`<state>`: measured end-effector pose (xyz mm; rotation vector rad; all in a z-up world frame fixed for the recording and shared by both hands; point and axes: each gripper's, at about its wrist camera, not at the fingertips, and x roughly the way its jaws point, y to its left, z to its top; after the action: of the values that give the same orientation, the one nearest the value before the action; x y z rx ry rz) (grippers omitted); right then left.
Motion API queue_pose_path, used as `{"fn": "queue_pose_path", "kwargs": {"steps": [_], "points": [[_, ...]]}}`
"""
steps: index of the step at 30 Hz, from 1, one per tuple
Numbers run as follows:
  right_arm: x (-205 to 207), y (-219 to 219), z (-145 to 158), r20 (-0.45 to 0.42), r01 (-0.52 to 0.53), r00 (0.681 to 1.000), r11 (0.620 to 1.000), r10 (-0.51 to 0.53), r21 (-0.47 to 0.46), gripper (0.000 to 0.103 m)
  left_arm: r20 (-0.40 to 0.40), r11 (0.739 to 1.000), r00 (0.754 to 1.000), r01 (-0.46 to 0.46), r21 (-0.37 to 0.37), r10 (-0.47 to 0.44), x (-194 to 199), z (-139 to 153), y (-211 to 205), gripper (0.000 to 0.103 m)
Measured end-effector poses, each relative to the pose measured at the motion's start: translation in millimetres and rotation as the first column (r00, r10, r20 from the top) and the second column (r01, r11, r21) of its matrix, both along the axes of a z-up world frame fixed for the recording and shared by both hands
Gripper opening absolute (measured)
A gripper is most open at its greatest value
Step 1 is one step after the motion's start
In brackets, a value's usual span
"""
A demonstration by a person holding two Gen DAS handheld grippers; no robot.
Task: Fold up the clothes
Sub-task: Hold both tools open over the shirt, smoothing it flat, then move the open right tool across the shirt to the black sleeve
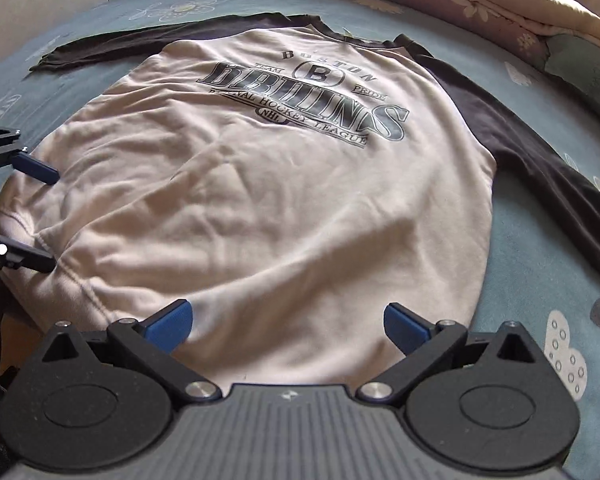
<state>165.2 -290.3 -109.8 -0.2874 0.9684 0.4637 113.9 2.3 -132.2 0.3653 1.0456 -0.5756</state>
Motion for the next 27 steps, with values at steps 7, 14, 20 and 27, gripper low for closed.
{"fn": "queue_pose_path", "kwargs": {"steps": [7,14,20,27], "points": [[-9.5,31.0,14.7,0.014,-0.123,0.992,0.986,0.122,0.110,0.103,-0.009,0.997,0.998,0.054,-0.055,-0.055,-23.6,21.4,-2.6,0.101],[-18.2,62.8,29.7,0.042,-0.247,0.969,0.943,0.244,0.222,0.103,0.047,0.958,0.962,-0.261,-0.119,0.268,22.0,54.3,36.6,0.101],[-15.5,118.2,30.9,0.053,-0.375,0.925,0.876,0.377,0.304,0.103,0.141,0.884,0.877,-0.436,-0.170,0.460,28.2,80.1,74.4,0.101],[-6.0,171.2,-10.9,-0.139,-0.289,0.926,0.895,0.352,0.340,0.103,0.145,0.853,0.850,-0.468,-0.233,0.506,13.4,88.3,93.4,0.102]]}}
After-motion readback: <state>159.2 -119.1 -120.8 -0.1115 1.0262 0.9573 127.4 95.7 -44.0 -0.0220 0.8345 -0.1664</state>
